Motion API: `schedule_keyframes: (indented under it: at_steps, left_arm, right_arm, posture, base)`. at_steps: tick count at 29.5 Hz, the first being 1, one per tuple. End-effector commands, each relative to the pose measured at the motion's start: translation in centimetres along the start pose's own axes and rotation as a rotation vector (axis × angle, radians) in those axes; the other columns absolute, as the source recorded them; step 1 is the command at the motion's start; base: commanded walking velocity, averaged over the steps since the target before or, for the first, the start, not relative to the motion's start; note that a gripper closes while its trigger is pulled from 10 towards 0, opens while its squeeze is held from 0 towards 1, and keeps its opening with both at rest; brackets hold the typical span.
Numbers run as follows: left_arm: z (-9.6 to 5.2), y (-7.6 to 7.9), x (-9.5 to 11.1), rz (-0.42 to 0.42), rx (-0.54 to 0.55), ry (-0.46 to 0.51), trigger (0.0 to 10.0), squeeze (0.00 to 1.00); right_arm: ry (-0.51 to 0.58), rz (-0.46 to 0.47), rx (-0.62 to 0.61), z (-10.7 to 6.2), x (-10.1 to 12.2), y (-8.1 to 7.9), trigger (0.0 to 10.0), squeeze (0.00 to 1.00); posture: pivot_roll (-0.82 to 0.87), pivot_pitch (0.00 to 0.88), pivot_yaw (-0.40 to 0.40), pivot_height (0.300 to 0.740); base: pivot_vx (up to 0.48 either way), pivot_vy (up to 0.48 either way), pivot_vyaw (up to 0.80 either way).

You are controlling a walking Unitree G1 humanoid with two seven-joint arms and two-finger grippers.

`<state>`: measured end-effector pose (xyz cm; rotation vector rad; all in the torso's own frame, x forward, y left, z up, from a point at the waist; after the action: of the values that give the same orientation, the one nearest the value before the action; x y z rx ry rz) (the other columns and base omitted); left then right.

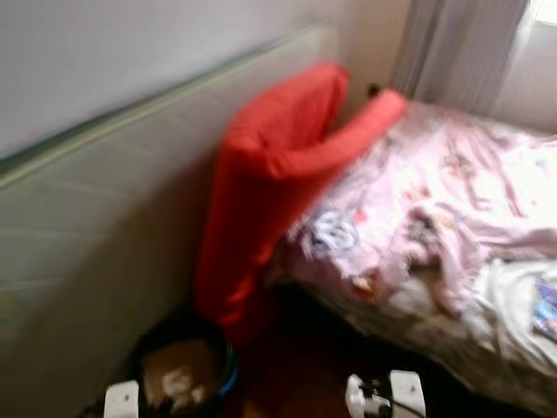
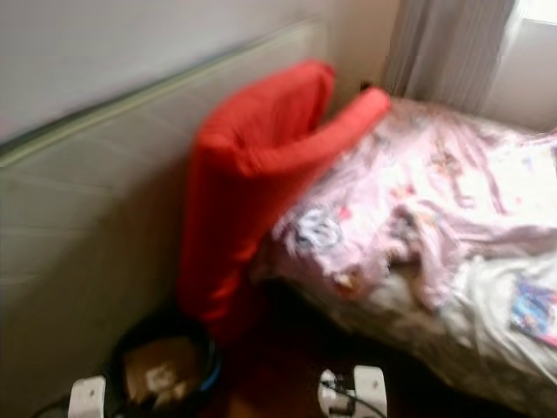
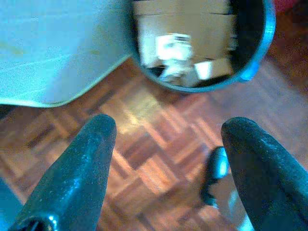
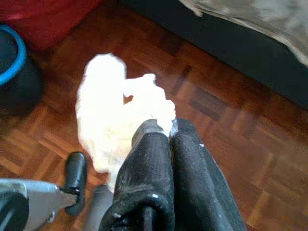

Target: Clean up the room

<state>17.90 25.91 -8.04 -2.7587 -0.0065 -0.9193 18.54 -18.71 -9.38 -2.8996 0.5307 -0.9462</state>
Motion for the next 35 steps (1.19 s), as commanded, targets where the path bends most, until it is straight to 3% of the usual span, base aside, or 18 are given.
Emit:
schedule_keyframes:
  at_steps: [1,11,24,30,35]
  left_arm:
    - [-0.1,0.4,-0.6,0.004,-0.008,-0.018,10.0,0.0]
    - [-0.1,0.3,-0.5,0.0,-0.002,-0.017,10.0,0.0]
    - [-0.1,0.3,-0.4,-0.004,-0.004,-0.012,10.0,0.0]
    - [-0.1,0.4,-0.3,-0.028,-0.001,0.004,10.0,0.0]
    - [-0.1,0.4,-0.2,-0.034,-0.003,0.006,10.0,0.0]
  right_arm:
    - [0.0,0.01,0.003,0.0,0.0,0.0,10.0,0.0]
    - [0.012,0.021,0.006,0.0,0.3,0.1,10.0,0.0]
    - [0.068,0.025,0.032,0.1,1.9,0.0,10.0,0.0]
    - [0.082,0.028,0.03,0.2,2.3,0.3,10.0,0.0]
    - [0.095,0.06,0.025,0.1,2.5,0.4,10.0,0.0]
  posture:
    - [0.09,0.0,0.02,0.74]
    - [0.09,0.0,0.017,0.74]
    - [0.1,0.0,0.011,0.74]
    - [0.1,0.0,0.008,0.74]
    - [0.1,0.0,0.006,0.74]
  base:
    - [0.0,0.48,0.8]
    - [0.0,0.446,0.8]
    - [0.0,0.0,0.12]
    - [0.0,0.0,0.8]
    - [0.0,0.0,0.18]
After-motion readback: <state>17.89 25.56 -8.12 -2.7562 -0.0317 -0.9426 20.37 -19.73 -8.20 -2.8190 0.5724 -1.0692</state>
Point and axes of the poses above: a point about 5 cm out from each wrist's last joint towards the gripper, its own z axis pointing out of the wrist towards the gripper, its own x axis along the axis of the wrist's last joint, y = z × x, the point moved 1 cm from there along z, pointing out of the wrist towards the gripper, and after that the axes turned 15 degrees about z, right-handed, at the moved point
